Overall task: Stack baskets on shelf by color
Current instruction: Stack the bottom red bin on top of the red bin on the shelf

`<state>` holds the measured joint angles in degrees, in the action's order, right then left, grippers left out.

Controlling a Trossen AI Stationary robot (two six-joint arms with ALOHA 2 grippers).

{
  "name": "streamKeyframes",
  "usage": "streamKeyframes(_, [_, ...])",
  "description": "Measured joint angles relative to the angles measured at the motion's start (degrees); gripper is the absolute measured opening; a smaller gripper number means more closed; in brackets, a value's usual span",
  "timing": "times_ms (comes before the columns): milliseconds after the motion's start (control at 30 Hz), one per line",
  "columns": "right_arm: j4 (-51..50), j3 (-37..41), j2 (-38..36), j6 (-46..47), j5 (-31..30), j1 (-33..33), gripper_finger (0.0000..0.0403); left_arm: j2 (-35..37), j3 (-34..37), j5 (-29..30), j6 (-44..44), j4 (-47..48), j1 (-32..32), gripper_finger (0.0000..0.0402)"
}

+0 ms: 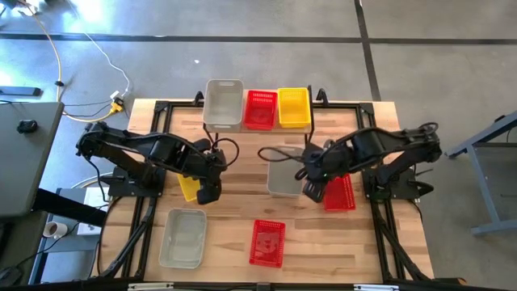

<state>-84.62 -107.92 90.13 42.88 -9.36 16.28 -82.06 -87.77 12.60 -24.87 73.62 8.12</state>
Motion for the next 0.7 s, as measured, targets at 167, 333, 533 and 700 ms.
streamKeyframes(167, [0.4,0.0,0.6,1.2,1.0,1.1,0.0087,0.0,0.0,0.0,1.4,0.5,0.3,0.0145])
streamKeyframes(333, [2.2,0.0,0.6,1.1,3.7,1.1,0.0087,0.0,0.0,0.0,1.5,0.1,0.2,0.0145])
streamKeyframes(533, [3.0,0.1,1.5,0.6,4.9,1.4,0.0087,0.0,0.0,2.4,0.9,-0.9,0.1,0.0145])
streamKeyframes(700, [3.7,0.1,3.4,-2.5,5.2,3.6,0.0088,0.0,0.0,3.0,-4.5,-1.6,0.0,0.0145])
